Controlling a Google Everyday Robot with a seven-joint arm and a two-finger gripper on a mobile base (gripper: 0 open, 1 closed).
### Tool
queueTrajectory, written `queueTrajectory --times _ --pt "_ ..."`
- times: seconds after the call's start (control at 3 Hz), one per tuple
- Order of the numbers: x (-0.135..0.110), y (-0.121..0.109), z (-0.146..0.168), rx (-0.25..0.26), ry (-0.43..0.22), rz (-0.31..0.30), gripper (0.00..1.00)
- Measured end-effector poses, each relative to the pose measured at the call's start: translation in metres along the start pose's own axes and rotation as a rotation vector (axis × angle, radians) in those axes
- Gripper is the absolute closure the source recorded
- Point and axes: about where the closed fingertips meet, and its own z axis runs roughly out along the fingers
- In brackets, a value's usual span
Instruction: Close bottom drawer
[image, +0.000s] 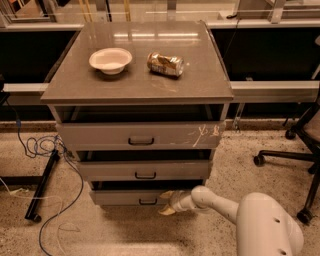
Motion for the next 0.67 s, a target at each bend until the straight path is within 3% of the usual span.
queueTrajectory --times 0.33,0.67 --pt "0.0000 0.0001 0.0001 0.000 0.000 0.000 0.15" --pt "-0.0001 0.0002 0.0002 0.000 0.000 0.000 0.00"
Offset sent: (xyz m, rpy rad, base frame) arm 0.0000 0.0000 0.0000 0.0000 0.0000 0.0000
